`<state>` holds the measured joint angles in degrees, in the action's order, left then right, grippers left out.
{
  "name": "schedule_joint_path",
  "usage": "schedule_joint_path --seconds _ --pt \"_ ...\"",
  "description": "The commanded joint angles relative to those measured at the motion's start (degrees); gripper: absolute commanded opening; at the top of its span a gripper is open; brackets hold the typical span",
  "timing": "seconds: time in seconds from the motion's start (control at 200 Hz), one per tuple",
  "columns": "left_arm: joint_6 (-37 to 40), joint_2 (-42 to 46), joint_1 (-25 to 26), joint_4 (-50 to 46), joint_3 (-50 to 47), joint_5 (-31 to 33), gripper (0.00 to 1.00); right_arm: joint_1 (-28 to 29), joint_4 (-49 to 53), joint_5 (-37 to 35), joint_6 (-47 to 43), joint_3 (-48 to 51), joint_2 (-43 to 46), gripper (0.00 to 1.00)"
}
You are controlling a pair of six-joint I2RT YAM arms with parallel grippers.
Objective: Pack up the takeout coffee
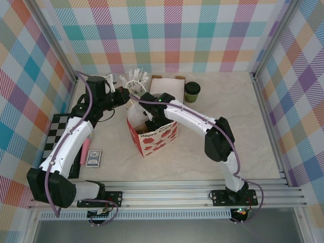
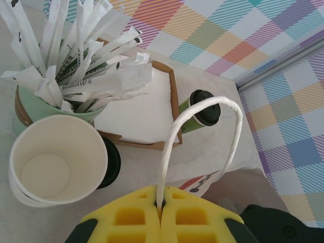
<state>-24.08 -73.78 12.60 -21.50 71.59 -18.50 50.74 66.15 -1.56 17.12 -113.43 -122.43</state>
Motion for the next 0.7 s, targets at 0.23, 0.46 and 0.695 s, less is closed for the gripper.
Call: schedule_joint_path --seconds 0.23,0.46,0.695 --pt "-1.98 -0.32 -0.65 -0.78 3.40 2.74 0.00 0.41 -3.17 -2.66 -3.50 5.63 1.18 0.19" --pt "-1.87 -1.00 -0.60 -2.09 3.38 2.42 0.00 0.43 -6.59 -3.81 -1.39 8.11 1.08 0.22" --pt "-2.02 -1.15 -0.65 -2.52 2.70 2.59 0.00 0.43 -9.81 -3.82 -0.17 10.20 2.40 0.32"
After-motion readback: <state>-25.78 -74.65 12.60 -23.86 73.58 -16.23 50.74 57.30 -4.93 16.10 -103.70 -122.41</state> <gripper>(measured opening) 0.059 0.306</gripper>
